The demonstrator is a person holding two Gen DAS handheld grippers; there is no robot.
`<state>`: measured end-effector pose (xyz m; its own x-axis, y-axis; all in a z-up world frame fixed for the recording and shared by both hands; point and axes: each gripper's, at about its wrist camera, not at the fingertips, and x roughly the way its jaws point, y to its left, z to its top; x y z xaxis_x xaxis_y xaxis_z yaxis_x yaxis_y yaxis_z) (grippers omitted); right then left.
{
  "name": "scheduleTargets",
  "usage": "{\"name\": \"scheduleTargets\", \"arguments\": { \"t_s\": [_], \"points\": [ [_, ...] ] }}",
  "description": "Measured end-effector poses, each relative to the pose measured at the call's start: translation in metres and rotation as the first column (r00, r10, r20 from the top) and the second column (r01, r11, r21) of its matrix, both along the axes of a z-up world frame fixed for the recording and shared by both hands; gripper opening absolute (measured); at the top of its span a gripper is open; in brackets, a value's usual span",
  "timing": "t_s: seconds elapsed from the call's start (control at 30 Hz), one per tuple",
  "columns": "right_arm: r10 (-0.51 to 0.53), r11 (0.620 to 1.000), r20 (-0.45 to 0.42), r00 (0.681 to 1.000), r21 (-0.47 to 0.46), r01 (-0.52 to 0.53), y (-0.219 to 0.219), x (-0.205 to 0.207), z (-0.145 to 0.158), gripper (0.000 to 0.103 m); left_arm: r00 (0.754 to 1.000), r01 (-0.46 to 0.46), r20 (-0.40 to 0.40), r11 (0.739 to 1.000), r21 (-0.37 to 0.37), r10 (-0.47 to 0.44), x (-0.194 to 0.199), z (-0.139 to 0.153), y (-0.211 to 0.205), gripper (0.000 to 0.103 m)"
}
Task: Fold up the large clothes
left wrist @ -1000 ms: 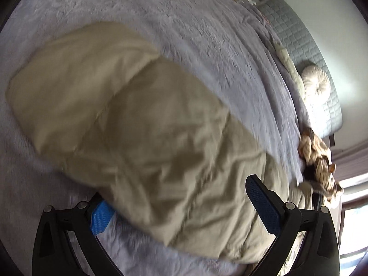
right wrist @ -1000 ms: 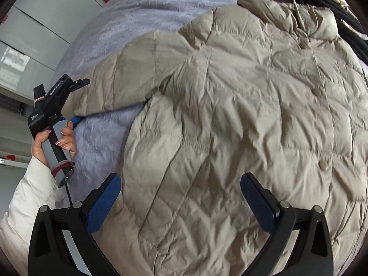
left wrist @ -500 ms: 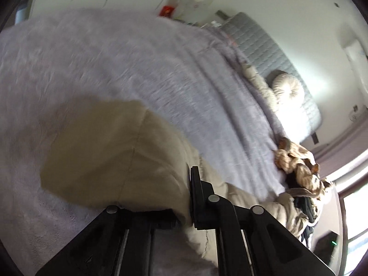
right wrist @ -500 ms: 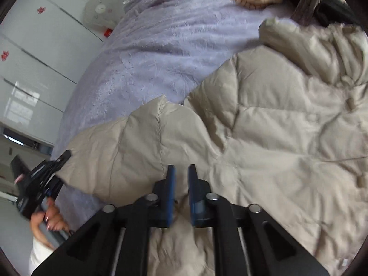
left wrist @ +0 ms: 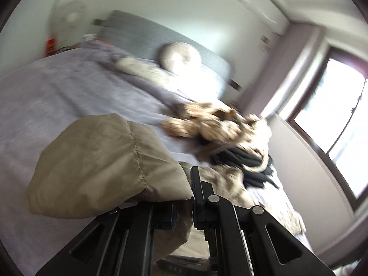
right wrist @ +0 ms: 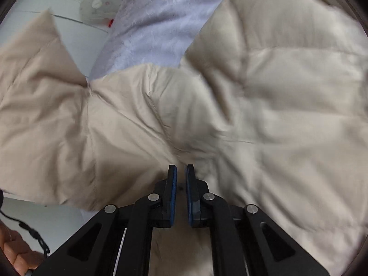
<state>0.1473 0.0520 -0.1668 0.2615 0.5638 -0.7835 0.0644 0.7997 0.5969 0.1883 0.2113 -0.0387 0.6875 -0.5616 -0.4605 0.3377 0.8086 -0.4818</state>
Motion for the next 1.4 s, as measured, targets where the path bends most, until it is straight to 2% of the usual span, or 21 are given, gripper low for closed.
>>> {"name": "scheduleTargets", "arguments": {
  "t_s": [0.1, 0.2, 0.27, 0.3, 0.37, 0.43, 0.47, 0.5, 0.53, 0.63, 0.7, 0.73, 0.8, 0.87, 0.97, 1.03, 1.07, 1.17, 1.23, 1.33, 1.4],
  "points": [
    [-0.084, 0.995, 0.029, 0.996, -0.055, 0.086, -0.06, -0.024, 0.024, 0.008, 0.989, 0.145, 0.009, 0.987, 0.066, -0.146, -0.004, 0.0, -0.076, 0.011],
    [-0.196, 0.968, 0.045, 0.979, -0.152, 0.201, -0.136, -0.042, 0.034, 0.008, 0.971, 0.237, -0.027, 0.96, 0.148, -0.236, -0.011, -0.021, -0.144, 0.011],
    [-0.257, 0.946, 0.039, 0.966, -0.192, 0.26, -0.176, -0.053, 0.033, 0.008, 0.961, 0.276, -0.068, 0.933, 0.231, -0.267, -0.017, -0.046, -0.181, 0.011],
    [-0.281, 0.936, 0.032, 0.959, -0.213, 0.281, -0.194, -0.058, 0.03, 0.008, 0.961, 0.278, -0.093, 0.906, 0.318, -0.262, -0.019, -0.067, -0.201, 0.011],
    [-0.319, 0.921, 0.018, 0.948, -0.232, 0.314, -0.22, -0.064, 0.021, 0.008, 0.956, 0.292, -0.158, 0.861, 0.417, -0.247, -0.027, -0.101, -0.222, 0.012],
    [-0.344, 0.912, 0.014, 0.939, -0.233, 0.338, -0.235, -0.065, 0.015, 0.009, 0.943, 0.326, -0.218, 0.835, 0.444, -0.252, -0.035, -0.122, -0.231, 0.034],
    [-0.352, 0.91, 0.013, 0.936, -0.229, 0.345, -0.24, -0.064, 0.009, 0.009, 0.94, 0.332, -0.235, 0.83, 0.449, -0.249, -0.042, -0.127, -0.231, 0.066],
    [-0.356, 0.91, 0.012, 0.935, -0.225, 0.349, -0.246, -0.064, 0.008, 0.009, 0.947, 0.313, -0.222, 0.83, 0.461, -0.234, -0.047, -0.127, -0.228, 0.078],
    [-0.36, 0.909, 0.014, 0.933, -0.221, 0.354, -0.247, -0.06, 0.004, 0.009, 0.954, 0.296, -0.197, 0.831, 0.471, -0.228, -0.052, -0.124, -0.225, 0.078],
    [-0.36, 0.904, 0.023, 0.933, -0.238, 0.355, -0.241, -0.056, 0.008, 0.01, 0.944, 0.326, -0.219, 0.807, 0.492, -0.248, -0.063, -0.109, -0.209, 0.078],
    [-0.346, 0.903, 0.036, 0.938, -0.257, 0.343, -0.242, -0.055, 0.019, 0.026, 0.951, 0.304, -0.202, 0.822, 0.481, -0.234, -0.074, -0.092, -0.182, 0.078],
    [-0.336, 0.905, 0.054, 0.94, -0.256, 0.339, -0.237, -0.054, 0.025, 0.055, 0.955, 0.29, -0.197, 0.83, 0.477, -0.221, -0.077, -0.091, -0.175, 0.078],
    [-0.322, 0.918, 0.099, 0.942, -0.211, 0.336, -0.224, -0.061, 0.041, 0.094, 0.965, 0.242, -0.202, 0.863, 0.444, -0.167, -0.083, -0.081, -0.136, 0.078],
    [-0.312, 0.937, 0.108, 0.944, -0.128, 0.324, -0.219, -0.058, 0.049, 0.094, 0.969, 0.183, -0.229, 0.896, 0.405, -0.094, -0.071, -0.074, -0.106, 0.078],
    [-0.376, 0.926, 0.033, 0.926, -0.021, 0.376, -0.214, -0.031, 0.022, 0.094, 0.955, 0.083, -0.297, 0.934, 0.347, 0.025, -0.037, -0.079, -0.046, 0.078],
    [-0.422, 0.906, -0.002, 0.906, 0.043, 0.422, -0.218, -0.016, 0.006, 0.094, 0.927, -0.01, -0.355, 0.955, 0.296, 0.12, -0.008, -0.089, -0.005, 0.078],
    [-0.435, 0.899, -0.01, 0.9, 0.052, 0.435, -0.216, -0.01, 0.003, 0.094, 0.905, -0.052, -0.399, 0.969, 0.243, 0.148, 0.007, -0.097, 0.019, 0.078],
    [-0.458, 0.886, -0.022, 0.889, 0.069, 0.458, -0.217, 0.007, -0.012, 0.093, 0.84, -0.104, -0.523, 0.989, 0.106, 0.145, 0.053, -0.13, 0.052, 0.078],
    [-0.471, 0.878, -0.03, 0.882, 0.077, 0.472, -0.217, 0.021, -0.022, 0.09, 0.799, -0.097, -0.595, 0.995, 0.012, 0.085, 0.08, -0.155, 0.062, 0.078],
    [-0.496, 0.862, -0.05, 0.867, 0.093, 0.498, -0.227, 0.023, -0.027, 0.074, 0.756, -0.099, -0.654, 0.992, -0.078, 0.024, 0.107, -0.183, 0.057, 0.076],
    [-0.514, 0.85, -0.07, 0.855, 0.097, 0.518, -0.229, 0.029, -0.034, 0.056, 0.777, -0.11, -0.629, 0.99, -0.091, 0.029, 0.112, -0.184, 0.048, 0.024]
  ]
}}
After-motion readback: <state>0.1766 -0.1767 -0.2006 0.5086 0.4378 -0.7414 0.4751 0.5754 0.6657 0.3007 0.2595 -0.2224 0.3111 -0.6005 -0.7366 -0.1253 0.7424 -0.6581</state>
